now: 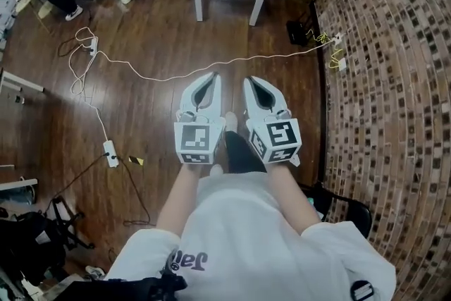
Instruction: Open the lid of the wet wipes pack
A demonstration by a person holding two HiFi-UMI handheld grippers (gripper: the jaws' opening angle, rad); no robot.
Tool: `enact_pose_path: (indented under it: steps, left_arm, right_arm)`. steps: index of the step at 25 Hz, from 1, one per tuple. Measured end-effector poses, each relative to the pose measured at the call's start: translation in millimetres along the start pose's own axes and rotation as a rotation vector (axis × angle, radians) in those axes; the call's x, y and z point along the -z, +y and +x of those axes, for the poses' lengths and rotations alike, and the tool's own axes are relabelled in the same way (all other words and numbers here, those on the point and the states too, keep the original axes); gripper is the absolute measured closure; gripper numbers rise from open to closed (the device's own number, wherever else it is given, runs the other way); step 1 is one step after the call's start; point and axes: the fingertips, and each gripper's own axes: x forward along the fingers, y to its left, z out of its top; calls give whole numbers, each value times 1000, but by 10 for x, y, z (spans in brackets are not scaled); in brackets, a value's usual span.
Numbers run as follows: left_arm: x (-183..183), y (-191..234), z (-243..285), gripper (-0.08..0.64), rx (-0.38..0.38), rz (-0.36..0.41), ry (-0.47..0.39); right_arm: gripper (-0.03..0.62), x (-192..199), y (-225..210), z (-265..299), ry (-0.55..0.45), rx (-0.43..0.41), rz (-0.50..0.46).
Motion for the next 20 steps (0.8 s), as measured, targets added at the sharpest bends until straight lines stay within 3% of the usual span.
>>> enact_pose_path:
  steps: [3, 11, 16, 20]
  left_arm:
    - [-78, 116, 528, 543, -4, 19, -1]
    - [-485, 589, 2038, 543, -69, 58, -57]
    - [-382, 694, 2609, 543, -60, 88, -13]
    - [-164, 1005, 2868, 543, -94, 66, 59]
  right_arm:
    - [601, -71, -304, 494, 5, -17, 12]
    - [601, -749, -1413, 1649, -87, -25, 18]
    - [601, -587, -2036, 2253, -30, 23, 115]
    - [601, -402, -2042, 2584, 33, -13, 143]
